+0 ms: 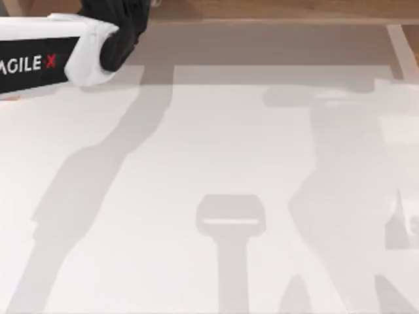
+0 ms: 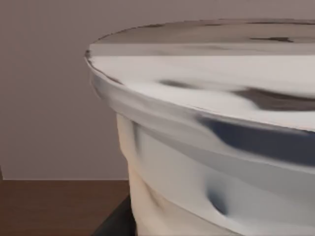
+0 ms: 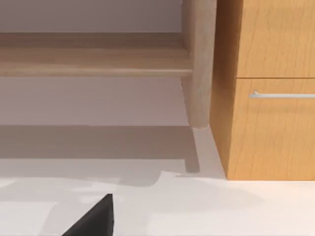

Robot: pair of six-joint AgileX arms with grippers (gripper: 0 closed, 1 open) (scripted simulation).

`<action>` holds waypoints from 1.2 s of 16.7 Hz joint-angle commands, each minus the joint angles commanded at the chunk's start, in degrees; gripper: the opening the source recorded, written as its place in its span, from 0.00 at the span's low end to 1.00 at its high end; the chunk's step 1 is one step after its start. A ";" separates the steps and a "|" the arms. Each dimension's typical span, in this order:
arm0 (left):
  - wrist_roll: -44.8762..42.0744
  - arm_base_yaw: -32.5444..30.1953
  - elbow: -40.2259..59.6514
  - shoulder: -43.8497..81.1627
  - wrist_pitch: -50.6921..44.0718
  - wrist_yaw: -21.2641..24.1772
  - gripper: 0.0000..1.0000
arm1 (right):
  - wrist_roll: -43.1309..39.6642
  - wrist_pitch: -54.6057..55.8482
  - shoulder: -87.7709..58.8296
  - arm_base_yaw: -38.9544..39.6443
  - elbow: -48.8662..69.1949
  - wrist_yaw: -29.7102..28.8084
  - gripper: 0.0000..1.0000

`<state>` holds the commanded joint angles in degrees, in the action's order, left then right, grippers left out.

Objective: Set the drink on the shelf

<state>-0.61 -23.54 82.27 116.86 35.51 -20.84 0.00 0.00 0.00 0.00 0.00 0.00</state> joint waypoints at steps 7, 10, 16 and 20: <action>0.02 0.59 1.97 2.63 0.57 0.64 0.00 | 0.00 0.00 0.00 0.00 0.00 0.00 1.00; 0.02 0.59 1.97 2.63 0.57 0.64 0.23 | 0.00 0.00 0.00 0.00 0.00 0.00 1.00; 0.02 0.59 1.97 2.63 0.57 0.64 0.68 | 0.00 0.00 0.00 0.00 0.00 0.00 1.00; 0.02 0.59 1.97 2.63 0.57 0.64 0.98 | 0.00 0.00 0.00 0.00 0.00 0.00 1.00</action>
<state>-0.59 -22.96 84.24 119.49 36.08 -20.20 0.00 0.00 0.00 0.00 0.00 0.00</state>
